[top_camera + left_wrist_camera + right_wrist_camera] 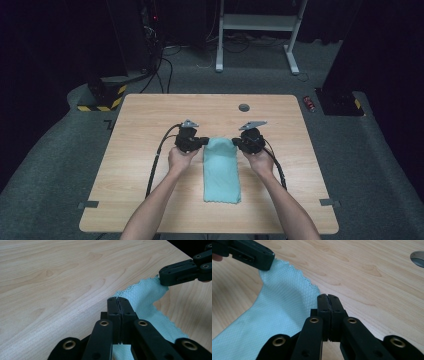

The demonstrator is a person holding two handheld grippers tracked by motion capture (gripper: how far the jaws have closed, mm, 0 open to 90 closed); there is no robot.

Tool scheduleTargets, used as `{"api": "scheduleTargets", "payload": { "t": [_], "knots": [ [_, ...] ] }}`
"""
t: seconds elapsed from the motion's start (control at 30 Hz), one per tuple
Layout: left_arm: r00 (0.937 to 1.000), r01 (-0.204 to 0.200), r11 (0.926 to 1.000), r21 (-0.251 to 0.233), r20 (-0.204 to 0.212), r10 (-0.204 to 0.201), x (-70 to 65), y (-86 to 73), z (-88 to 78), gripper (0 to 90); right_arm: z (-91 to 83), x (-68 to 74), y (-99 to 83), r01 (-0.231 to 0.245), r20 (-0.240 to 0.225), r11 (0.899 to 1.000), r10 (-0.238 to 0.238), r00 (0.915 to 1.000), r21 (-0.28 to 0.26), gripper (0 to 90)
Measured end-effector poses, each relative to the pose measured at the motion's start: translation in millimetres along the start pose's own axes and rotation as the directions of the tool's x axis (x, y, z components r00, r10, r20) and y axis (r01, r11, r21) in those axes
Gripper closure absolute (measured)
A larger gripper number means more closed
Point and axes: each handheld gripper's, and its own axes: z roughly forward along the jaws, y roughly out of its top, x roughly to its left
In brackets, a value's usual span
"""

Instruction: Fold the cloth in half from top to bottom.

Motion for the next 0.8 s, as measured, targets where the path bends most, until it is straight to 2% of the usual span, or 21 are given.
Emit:
{"api": "scheduleTargets", "payload": {
  "t": [0.23, 0.33, 0.4, 0.53, 0.8],
  "knots": [
    [0.9997, -0.011, 0.9998, -0.019, 0.024, 0.011, -11.5, -5.4, -12.1, 88.9, -16.4, 8.9, -8.3, 0.018, -0.028, 1.0, -0.018, 0.9994, -0.012, 89.6],
    [0.9988, -0.044, 0.999, -0.007, 0.022, 0.044, -18.8, -11.7, -17.3, 88.9, -23.7, 14.0, -15.4, 0.018, -0.046, 1.0, -0.019, 0.9988, -0.024, 89.6],
    [0.9984, -0.047, 0.9988, -0.008, 0.031, 0.048, -23.6, -16.3, -21.0, 88.8, -28.3, 18.7, -21.1, 0.022, -0.056, 0.999, -0.023, 0.9982, -0.024, 89.6],
    [0.9972, -0.066, 0.9978, -0.011, 0.037, 0.066, -29.7, -21.5, -26.8, 88.9, -33.3, 24.3, -28.8, 0.036, -0.069, 0.999, -0.038, 0.9969, -0.034, 89.6],
    [0.9964, -0.072, 0.9973, -0.013, 0.044, 0.073, -38.9, -27.5, -33.4, 88.9, -39.0, 32.3, -37.1, 0.048, -0.076, 0.998, -0.051, 0.9958, -0.033, 89.6]
  ]
}}
